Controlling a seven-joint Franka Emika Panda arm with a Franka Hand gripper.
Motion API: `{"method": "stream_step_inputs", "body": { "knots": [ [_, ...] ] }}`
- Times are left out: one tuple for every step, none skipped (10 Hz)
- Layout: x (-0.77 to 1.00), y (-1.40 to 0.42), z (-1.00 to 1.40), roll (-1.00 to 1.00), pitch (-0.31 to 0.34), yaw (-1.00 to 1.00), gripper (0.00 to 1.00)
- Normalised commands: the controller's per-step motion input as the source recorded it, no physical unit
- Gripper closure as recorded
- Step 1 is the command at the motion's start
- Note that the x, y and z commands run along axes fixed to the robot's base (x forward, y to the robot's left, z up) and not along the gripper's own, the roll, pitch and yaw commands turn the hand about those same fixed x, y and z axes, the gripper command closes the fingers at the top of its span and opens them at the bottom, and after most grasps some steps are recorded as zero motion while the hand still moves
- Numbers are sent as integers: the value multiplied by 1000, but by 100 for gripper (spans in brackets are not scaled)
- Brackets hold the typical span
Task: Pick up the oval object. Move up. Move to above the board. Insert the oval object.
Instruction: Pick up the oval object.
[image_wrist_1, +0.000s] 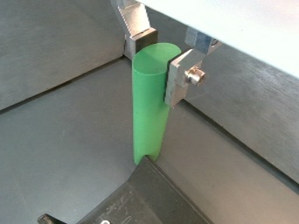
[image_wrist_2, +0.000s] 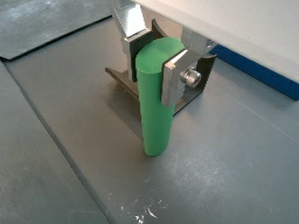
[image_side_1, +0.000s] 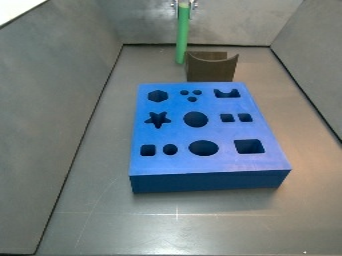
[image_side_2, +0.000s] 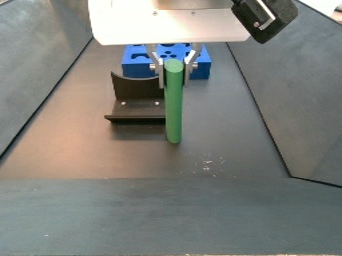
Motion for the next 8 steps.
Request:
{"method": "stream_step_inputs", "body": {
  "knots": [
    [0, 0, 0, 0, 0, 0, 100],
    [0, 0, 0, 0, 0, 0, 100],
    [0, 0, 0, 0, 0, 0, 100],
    [0, 0, 0, 0, 0, 0, 100],
    [0, 0, 0, 0, 0, 0, 100],
    [0, 0, 0, 0, 0, 0, 100],
    [0, 0, 0, 0, 0, 0, 100],
    [0, 0, 0, 0, 0, 0, 100]
  ]
}}
